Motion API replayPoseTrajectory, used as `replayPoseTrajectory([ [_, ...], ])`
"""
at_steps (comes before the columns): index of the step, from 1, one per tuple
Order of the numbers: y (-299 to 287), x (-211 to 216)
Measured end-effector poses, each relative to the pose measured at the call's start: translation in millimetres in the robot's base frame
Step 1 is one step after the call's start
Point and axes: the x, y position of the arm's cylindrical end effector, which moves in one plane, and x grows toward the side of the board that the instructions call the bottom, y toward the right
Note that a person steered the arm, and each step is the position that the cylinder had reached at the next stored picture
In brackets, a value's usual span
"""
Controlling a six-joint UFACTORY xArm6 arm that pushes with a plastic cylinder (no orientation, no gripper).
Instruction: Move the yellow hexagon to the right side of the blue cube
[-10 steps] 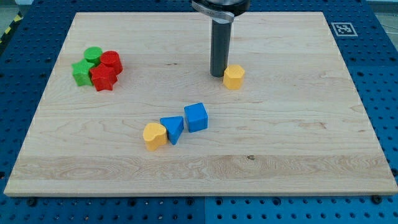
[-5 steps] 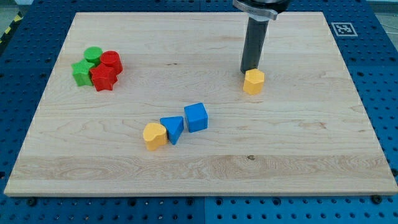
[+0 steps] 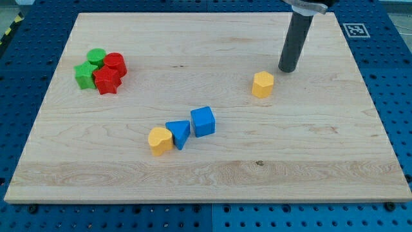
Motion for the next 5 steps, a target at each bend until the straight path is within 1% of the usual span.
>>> replayPoseTrajectory([
  [2,-7,26],
  [5,-50,24],
])
